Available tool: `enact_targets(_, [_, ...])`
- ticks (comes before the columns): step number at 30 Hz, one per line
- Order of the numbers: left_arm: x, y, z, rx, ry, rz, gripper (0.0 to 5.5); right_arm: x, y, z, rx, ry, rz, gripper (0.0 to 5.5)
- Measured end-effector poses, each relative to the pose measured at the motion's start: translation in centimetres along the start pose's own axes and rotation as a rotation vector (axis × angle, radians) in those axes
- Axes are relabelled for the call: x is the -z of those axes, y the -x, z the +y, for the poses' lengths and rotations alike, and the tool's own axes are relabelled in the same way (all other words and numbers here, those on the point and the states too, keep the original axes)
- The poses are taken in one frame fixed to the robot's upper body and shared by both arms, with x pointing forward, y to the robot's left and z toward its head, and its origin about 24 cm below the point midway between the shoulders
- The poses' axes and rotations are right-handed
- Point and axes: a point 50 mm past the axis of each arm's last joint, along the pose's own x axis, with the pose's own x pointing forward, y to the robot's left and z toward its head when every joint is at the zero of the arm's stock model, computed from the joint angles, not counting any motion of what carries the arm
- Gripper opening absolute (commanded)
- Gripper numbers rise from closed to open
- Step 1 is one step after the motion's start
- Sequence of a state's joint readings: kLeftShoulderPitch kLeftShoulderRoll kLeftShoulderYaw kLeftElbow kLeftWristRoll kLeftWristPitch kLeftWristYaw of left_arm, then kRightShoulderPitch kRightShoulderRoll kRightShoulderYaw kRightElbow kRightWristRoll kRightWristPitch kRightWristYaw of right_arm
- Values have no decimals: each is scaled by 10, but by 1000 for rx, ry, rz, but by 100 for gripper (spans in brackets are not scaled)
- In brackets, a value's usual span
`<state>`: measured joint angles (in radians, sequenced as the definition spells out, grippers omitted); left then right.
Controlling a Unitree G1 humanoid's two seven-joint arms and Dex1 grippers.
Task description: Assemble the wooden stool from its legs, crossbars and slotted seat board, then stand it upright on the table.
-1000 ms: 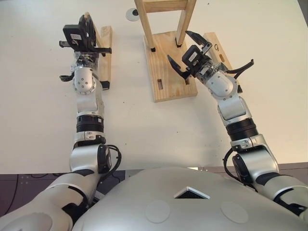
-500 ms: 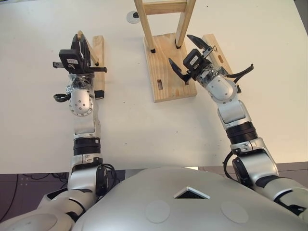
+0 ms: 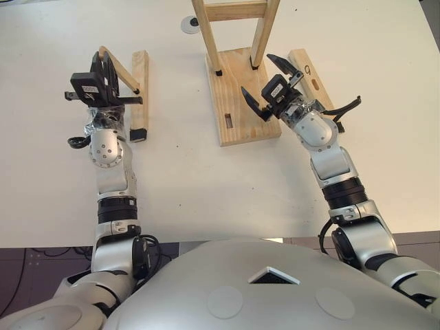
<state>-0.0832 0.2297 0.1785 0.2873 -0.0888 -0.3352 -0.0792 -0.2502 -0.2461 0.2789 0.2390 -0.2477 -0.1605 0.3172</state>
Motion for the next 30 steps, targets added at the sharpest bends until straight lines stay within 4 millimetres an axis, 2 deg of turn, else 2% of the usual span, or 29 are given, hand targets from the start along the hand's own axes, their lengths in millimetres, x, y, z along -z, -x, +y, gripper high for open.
enact_targets(2, [0,0,-2,12,0,-2,36,0,0,0,0,0,0,430])
enact_targets(3, [-1,0,-4,17,-2,-3,73,0,0,0,1,0,0,430])
enact_targets(4, [-1,0,-5,23,-4,-5,85,0,0,0,1,-1,0,430])
enact_targets(5, [6,2,-5,30,-14,52,102,0,0,0,2,-1,0,430])
enact_targets(6, [34,18,-6,42,-13,224,119,0,1,0,6,-2,-1,430])
enact_targets(7, [38,26,-8,47,-7,239,137,2,2,1,9,-5,15,430])
enact_targets(13, [38,26,-5,47,-9,271,200,1,2,1,16,-5,12,430])
enact_targets(23, [30,25,3,139,-55,338,200,1,2,1,17,-6,13,430])
enact_targets(24, [27,25,5,168,-67,345,200,1,2,1,17,-6,13,430])
enact_targets(26, [4,15,11,311,-168,307,200,1,3,2,18,-7,15,430])
enact_targets(30, [-73,-24,11,659,-420,167,200,2,4,1,33,-9,17,430])
